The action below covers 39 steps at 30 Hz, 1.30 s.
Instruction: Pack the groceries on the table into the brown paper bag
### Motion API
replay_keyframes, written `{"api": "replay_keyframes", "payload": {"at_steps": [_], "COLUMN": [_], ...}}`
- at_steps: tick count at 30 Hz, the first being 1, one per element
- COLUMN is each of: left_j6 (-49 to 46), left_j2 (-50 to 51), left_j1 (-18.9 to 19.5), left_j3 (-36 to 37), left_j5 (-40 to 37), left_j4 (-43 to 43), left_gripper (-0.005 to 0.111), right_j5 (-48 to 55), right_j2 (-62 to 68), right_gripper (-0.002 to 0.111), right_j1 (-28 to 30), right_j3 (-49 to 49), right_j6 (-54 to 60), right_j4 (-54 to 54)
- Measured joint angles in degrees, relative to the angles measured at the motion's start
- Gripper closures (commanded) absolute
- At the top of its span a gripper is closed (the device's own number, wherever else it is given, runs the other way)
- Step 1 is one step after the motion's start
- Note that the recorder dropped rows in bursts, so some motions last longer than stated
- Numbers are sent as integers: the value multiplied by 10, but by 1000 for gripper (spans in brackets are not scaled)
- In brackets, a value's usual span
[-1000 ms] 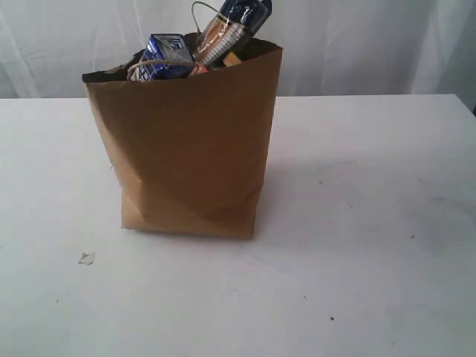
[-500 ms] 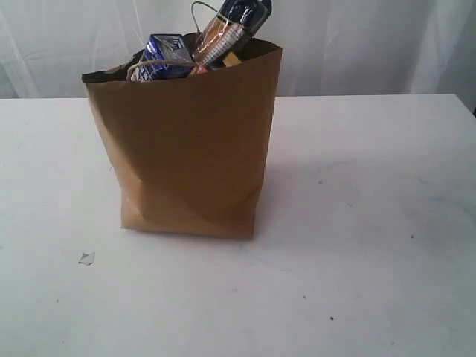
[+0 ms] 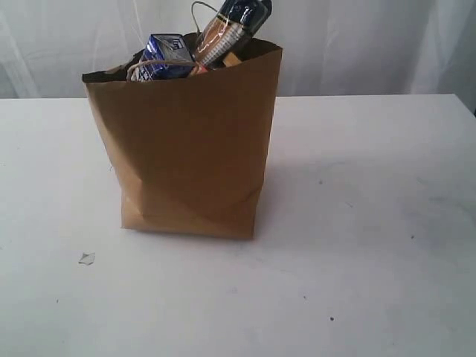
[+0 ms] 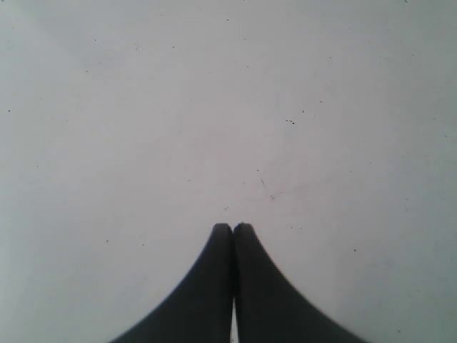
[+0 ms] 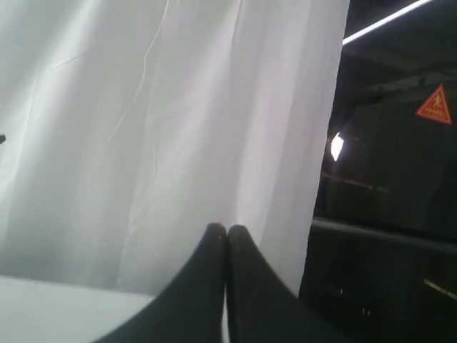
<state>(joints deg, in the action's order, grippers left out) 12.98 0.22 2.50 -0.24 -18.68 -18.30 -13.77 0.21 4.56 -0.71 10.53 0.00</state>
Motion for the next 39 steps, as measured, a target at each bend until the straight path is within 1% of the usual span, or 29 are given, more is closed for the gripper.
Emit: {"api": "replay_keyframes", "payload": {"at_steps": [2,6,7,9,12,27,29,32,34,39], "left_j6": [0,0,0,0,0,0,0,-15,-26,-48], "left_j2": [0,0,0,0,0,0,0,0,0,0], "left_j1": [0,0,0,0,0,0,0,0,0,0], "left_j3": [0,0,0,0,0,0,0,0,0,0], "left_j5": [0,0,0,0,0,2,10,38,40,45], "left_j4": [0,0,0,0,-1,7,43,150,183,196], "left_gripper": [107,107,107,107,107,107,107,107,107,107], "right_j5": [68,269,303,338,351,352,352,353,353,354], "right_j2": [-1,-2,-2,-2,-2,-2,-2,-2,-2,-2], "right_gripper": [108,108,108,108,108,108,108,108,108,108], "right_j1": [0,0,0,0,0,0,0,0,0,0], "right_j3": [2,5,6,7,7,7,7,7,7,7], "right_j6": [0,0,4,12,15,15,15,15,15,15], "right_j4": [0,0,-5,-12,-15,-17,-17,-17,-17,-17]}}
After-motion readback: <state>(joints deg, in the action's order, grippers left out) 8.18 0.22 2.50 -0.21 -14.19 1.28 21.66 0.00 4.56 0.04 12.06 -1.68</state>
